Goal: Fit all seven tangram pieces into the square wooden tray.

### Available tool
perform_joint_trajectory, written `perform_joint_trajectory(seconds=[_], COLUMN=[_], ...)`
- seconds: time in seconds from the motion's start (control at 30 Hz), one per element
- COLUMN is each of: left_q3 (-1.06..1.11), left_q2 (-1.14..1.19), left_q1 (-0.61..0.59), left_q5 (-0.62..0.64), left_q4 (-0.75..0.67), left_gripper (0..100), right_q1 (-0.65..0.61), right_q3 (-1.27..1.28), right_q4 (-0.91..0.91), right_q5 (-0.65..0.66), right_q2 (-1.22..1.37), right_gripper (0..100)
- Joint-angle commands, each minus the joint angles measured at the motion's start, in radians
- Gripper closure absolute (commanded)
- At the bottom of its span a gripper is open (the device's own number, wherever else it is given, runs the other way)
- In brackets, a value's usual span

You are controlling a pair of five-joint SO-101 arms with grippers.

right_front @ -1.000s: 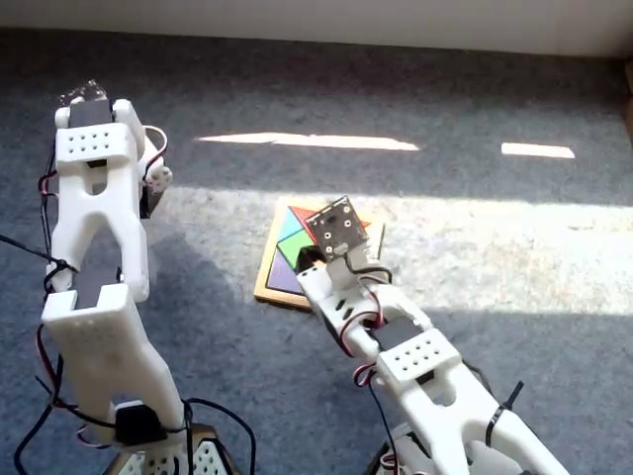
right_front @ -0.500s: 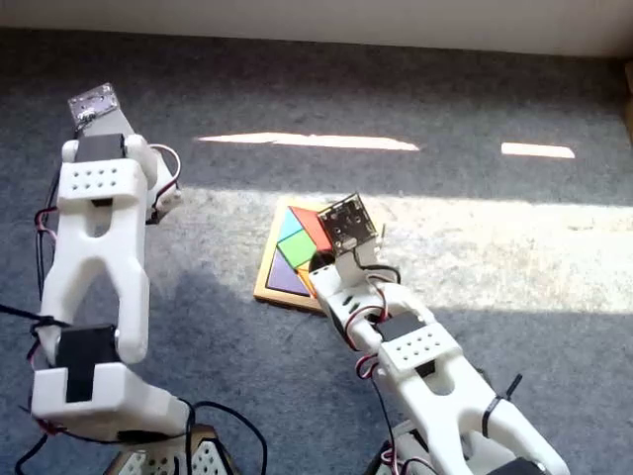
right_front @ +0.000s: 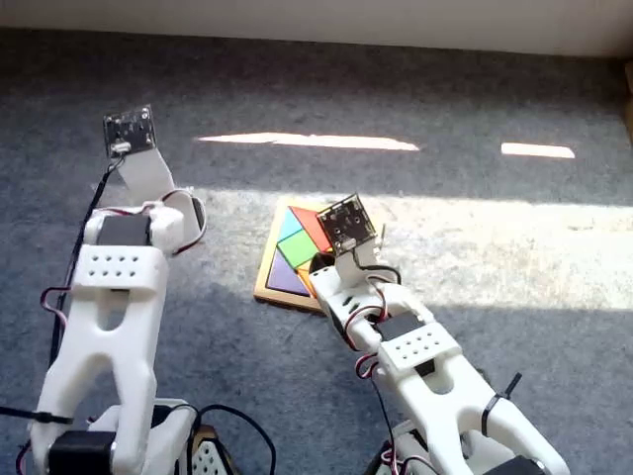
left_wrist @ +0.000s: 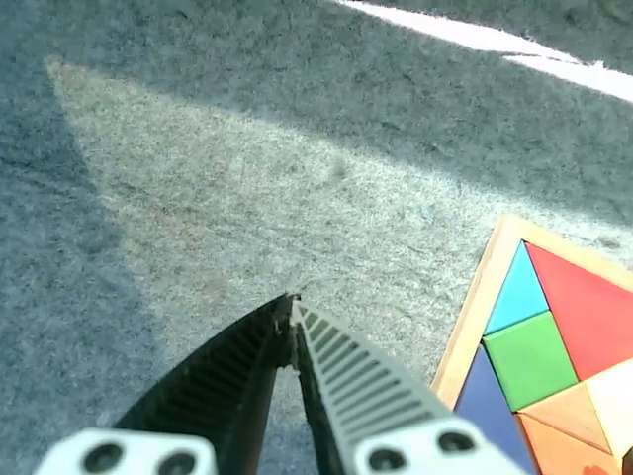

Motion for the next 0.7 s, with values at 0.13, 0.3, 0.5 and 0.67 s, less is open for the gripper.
perform_joint_trajectory(seconds=[0.13,0.3,0.5,0.67], left_q3=[0.236,0.415,0.524,0.553], left_q2=[-0.237,-0.357,-0.475,-0.532], left_q1=[0.031,0.054,0.079,0.081], left_q5=[-0.153,-0.25,-0.298,-0.296], left_q4=[-0.259,-0.463,-0.548,-0.548], left_gripper=[99,99,99,99], right_q1=[0.015,0.05,0.11,0.114], right_q3=[-0.007,-0.007,-0.005,0.045], right_q4=[-0.004,-0.004,-0.004,0.004], right_q5=[0.005,0.005,0.003,0.003], right_q2=[-0.005,-0.007,-0.062,-0.269], right_gripper=[99.2,99.2,99.2,99.2])
